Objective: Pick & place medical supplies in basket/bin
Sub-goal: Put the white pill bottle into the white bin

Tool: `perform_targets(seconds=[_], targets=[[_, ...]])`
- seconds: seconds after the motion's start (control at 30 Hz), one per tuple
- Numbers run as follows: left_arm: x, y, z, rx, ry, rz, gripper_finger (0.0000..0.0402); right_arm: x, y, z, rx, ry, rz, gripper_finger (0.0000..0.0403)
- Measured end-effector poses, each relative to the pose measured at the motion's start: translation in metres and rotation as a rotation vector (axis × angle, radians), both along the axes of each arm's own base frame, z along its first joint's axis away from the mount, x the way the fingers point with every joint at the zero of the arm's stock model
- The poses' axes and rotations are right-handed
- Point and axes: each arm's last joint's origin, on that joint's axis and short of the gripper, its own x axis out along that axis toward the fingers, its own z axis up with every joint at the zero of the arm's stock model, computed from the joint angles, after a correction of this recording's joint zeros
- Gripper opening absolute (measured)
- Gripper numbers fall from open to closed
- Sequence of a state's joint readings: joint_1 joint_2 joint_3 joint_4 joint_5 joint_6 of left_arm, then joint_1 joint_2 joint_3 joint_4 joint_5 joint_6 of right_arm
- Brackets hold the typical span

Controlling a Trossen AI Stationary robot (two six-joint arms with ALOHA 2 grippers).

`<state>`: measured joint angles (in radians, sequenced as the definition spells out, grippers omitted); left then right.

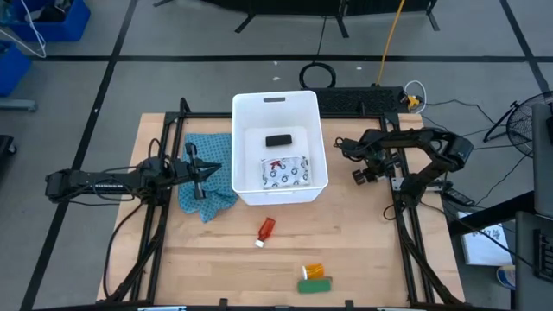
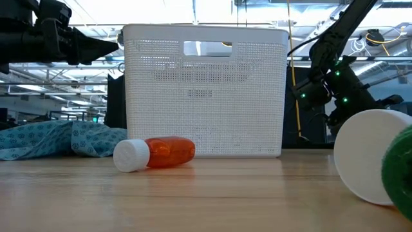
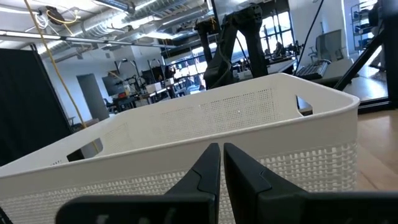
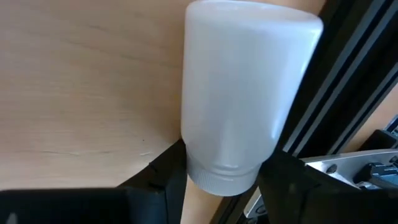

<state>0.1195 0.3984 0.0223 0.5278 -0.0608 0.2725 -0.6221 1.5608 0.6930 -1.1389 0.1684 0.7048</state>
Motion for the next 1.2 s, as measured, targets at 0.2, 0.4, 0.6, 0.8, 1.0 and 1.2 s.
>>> perform_targets(seconds=[0.2,0.4,0.6,0.8,1.0,1.2], targets=[[0.000,0.000,0.000,0.004,0.001,0.000,0.0026,0.001,-0.003,0.019,-0.098,-0.031,0.026,0.0154],[0.000,0.000,0.000,0.011,0.002,0.002,0.0026,-0.001,-0.008,0.044,-0.207,-0.178,0.005,0.0149],[0.000,0.000,0.000,0.005,0.001,0.002,0.0026,-0.006,-0.014,0.077,-0.357,-0.304,-0.007,0.0152],[0.000,0.000,0.000,-0.005,0.000,0.000,0.0026,-0.001,-0.023,0.122,-0.575,-0.554,0.085,0.0149],[0.000,0.000,-0.001,-0.006,0.009,0.001,0.0026,0.013,-0.027,0.172,-0.774,-0.844,0.309,0.0149],[0.000,0.000,-0.001,0.005,0.011,0.003,0.0026,0.043,-0.017,0.207,-0.837,-1.324,0.677,0.0149]])
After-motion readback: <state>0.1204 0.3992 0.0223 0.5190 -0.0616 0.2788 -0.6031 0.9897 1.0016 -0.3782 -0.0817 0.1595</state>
